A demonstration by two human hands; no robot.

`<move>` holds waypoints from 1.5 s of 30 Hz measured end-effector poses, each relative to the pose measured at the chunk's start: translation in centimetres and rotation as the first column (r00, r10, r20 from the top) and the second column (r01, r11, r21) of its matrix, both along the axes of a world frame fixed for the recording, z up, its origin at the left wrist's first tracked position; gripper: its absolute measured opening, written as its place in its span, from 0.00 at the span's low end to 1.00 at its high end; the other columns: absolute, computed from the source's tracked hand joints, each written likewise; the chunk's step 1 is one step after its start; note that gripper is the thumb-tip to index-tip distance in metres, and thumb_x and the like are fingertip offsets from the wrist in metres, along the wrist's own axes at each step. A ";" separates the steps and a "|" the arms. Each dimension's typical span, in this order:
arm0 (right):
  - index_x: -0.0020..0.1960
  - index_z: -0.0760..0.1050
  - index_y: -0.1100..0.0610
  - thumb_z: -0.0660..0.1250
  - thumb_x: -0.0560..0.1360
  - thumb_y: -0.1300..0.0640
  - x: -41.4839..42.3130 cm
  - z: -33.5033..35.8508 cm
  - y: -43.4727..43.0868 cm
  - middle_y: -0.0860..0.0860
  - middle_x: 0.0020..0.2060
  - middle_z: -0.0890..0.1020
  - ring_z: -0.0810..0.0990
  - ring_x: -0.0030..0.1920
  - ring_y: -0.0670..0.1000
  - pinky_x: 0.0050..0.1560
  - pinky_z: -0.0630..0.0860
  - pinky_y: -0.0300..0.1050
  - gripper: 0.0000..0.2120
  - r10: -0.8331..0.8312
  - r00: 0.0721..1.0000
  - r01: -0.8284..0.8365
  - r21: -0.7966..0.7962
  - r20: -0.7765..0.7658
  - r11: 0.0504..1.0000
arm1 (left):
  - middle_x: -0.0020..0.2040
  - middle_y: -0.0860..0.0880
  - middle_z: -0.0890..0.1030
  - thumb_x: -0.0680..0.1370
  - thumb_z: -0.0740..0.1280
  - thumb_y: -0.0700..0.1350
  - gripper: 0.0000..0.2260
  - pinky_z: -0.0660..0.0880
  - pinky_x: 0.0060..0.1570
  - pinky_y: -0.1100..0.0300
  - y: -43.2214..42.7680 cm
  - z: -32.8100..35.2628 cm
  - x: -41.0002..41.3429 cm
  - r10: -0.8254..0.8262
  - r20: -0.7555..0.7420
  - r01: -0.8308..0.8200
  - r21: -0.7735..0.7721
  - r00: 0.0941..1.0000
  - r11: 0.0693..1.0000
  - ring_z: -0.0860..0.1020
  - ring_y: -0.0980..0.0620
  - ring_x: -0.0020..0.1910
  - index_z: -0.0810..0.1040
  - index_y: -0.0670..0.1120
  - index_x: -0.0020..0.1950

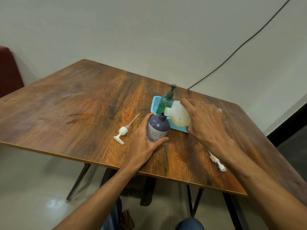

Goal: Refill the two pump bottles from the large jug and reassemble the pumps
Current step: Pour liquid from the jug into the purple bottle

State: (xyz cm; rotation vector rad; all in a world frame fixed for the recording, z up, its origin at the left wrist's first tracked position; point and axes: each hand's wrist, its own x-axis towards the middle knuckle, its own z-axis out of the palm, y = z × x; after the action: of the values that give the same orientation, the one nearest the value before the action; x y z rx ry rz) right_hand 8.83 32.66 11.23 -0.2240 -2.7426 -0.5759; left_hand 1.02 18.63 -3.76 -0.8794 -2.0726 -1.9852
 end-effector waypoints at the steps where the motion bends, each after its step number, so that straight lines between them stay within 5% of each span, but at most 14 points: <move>1: 0.71 0.66 0.50 0.77 0.68 0.53 0.0 0.0 0.0 0.53 0.66 0.78 0.79 0.61 0.59 0.54 0.74 0.55 0.35 0.000 1.000 0.000 -0.002 0.001 1.000 | 0.70 0.53 0.75 0.68 0.81 0.53 0.42 0.74 0.67 0.60 0.0 0.0 0.0 0.002 -0.001 -0.002 -0.001 1.000 1.000 0.74 0.58 0.68 0.66 0.48 0.77; 13: 0.71 0.66 0.50 0.78 0.68 0.54 0.0 0.0 0.0 0.53 0.64 0.79 0.79 0.59 0.60 0.52 0.74 0.55 0.35 0.003 1.000 -0.003 0.010 0.001 1.000 | 0.69 0.52 0.76 0.68 0.82 0.51 0.41 0.73 0.64 0.67 -0.1 0.3 0.1 -0.009 -0.011 0.009 0.018 1.000 1.000 0.75 0.58 0.67 0.67 0.46 0.76; 27: 0.73 0.64 0.50 0.77 0.69 0.54 0.0 0.1 0.0 0.53 0.66 0.77 0.78 0.61 0.59 0.55 0.74 0.56 0.36 -0.006 1.000 0.006 0.009 0.013 1.000 | 0.69 0.54 0.75 0.68 0.81 0.55 0.42 0.75 0.66 0.54 -0.1 0.1 0.1 0.005 -0.001 -0.005 -0.005 1.000 1.000 0.75 0.58 0.67 0.66 0.49 0.77; 45: 0.72 0.63 0.49 0.76 0.69 0.54 0.0 0.1 0.2 0.52 0.68 0.76 0.77 0.63 0.59 0.55 0.72 0.56 0.36 -0.012 1.000 0.012 0.013 0.017 1.000 | 0.69 0.52 0.76 0.68 0.82 0.51 0.41 0.75 0.66 0.55 -0.1 0.3 0.1 -0.003 -0.009 0.003 0.007 1.000 1.000 0.75 0.56 0.67 0.66 0.47 0.76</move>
State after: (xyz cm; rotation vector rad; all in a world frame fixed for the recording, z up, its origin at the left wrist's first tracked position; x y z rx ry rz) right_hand 8.83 32.82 11.35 -0.2338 -2.7554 -0.6008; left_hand 1.12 18.55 -3.49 -0.8885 -2.0599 -1.9849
